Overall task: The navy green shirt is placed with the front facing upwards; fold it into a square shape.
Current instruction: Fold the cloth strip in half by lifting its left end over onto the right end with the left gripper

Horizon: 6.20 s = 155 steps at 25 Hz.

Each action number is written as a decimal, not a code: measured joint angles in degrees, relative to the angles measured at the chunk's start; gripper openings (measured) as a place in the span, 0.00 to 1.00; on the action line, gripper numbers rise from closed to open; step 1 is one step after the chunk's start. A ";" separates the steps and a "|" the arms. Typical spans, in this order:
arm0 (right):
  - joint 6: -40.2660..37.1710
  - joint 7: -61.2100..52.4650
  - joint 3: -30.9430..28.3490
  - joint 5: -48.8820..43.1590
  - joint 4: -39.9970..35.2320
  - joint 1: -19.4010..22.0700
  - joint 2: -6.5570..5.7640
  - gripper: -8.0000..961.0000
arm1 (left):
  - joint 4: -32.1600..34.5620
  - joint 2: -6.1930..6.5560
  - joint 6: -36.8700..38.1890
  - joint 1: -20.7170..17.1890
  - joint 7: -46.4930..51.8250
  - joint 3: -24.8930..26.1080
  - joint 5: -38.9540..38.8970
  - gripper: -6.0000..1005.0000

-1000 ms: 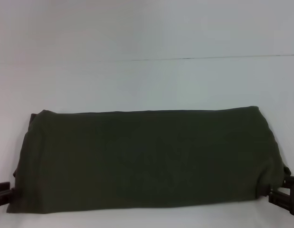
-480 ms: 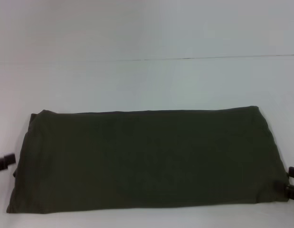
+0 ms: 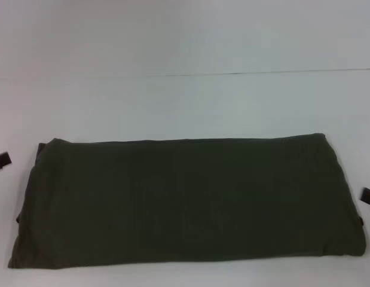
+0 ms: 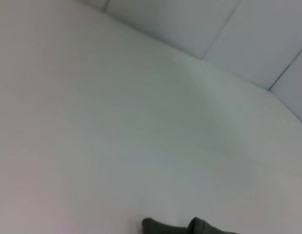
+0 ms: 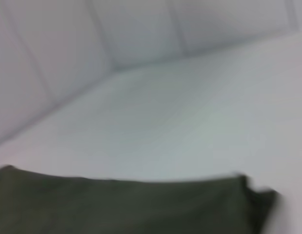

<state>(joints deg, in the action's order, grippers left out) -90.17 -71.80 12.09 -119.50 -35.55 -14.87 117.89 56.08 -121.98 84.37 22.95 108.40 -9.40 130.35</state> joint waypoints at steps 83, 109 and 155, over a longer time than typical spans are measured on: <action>11.08 1.40 18.84 -0.64 7.89 -15.89 1.81 0.80 | -6.37 1.68 -0.02 7.44 22.82 -14.87 18.36 0.82; 11.16 1.40 18.84 -0.65 8.13 -15.82 1.81 0.79 | -7.39 2.09 -0.48 9.48 22.74 -14.79 18.30 0.15; 25.95 10.84 24.82 -0.56 30.43 -34.20 3.06 0.79 | 7.11 -0.09 16.59 3.61 19.12 -10.06 -6.54 0.17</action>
<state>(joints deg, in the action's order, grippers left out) -64.22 -60.96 36.92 -120.05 -5.12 -49.06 120.95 63.19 -122.07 100.96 26.56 127.52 -19.47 123.81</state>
